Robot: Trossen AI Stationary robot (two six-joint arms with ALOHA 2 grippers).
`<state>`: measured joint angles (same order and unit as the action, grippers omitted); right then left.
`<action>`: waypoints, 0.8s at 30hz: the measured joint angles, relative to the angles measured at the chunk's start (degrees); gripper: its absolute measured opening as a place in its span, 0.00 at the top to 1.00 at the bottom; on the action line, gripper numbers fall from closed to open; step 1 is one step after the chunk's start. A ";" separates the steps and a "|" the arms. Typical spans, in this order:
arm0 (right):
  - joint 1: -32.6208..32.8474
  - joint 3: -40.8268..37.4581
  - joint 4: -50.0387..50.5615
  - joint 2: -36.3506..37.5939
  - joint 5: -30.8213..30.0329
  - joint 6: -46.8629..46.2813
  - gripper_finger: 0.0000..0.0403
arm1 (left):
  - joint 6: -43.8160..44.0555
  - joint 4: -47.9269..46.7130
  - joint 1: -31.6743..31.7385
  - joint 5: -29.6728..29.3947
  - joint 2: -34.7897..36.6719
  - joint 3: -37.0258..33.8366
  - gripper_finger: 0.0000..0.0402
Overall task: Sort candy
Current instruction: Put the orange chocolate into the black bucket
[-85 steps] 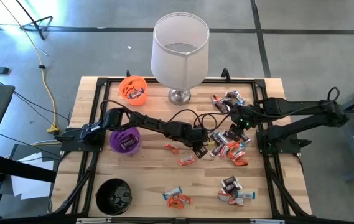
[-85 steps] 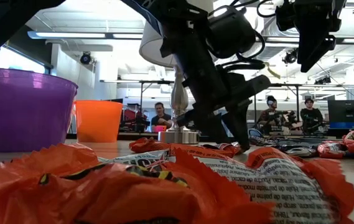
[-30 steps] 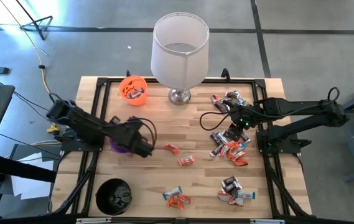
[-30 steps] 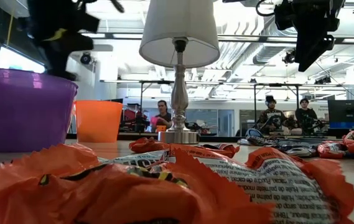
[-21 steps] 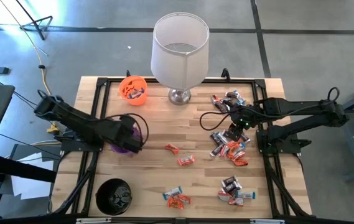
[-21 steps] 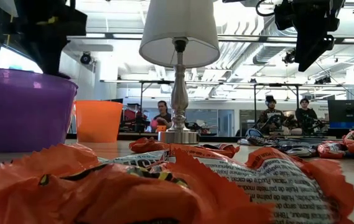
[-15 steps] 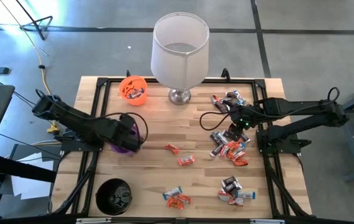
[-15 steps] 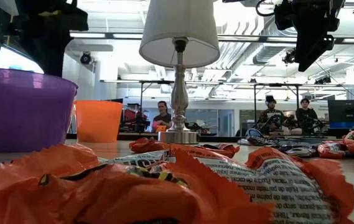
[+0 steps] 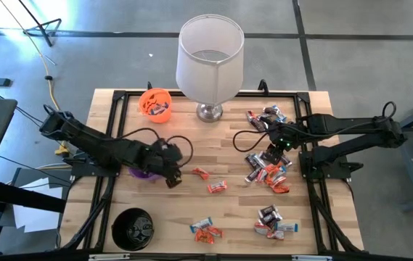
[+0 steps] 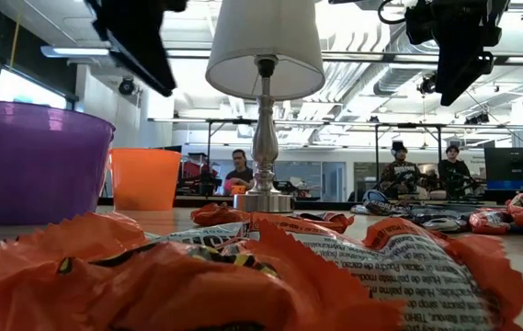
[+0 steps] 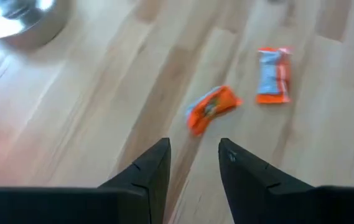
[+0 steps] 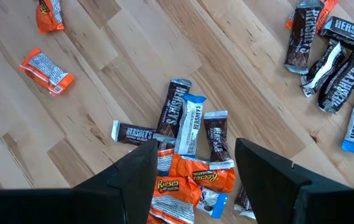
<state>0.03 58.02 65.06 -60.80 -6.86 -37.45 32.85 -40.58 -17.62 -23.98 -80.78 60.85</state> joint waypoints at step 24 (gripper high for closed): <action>-0.02 -0.02 -0.03 0.02 -0.01 0.00 0.48 | -43.77 16.56 7.85 14.43 -16.76 -0.05 0.70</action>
<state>0.01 58.00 65.03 -60.78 -6.87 -37.45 -10.91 -24.02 -9.77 -9.55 -97.54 60.80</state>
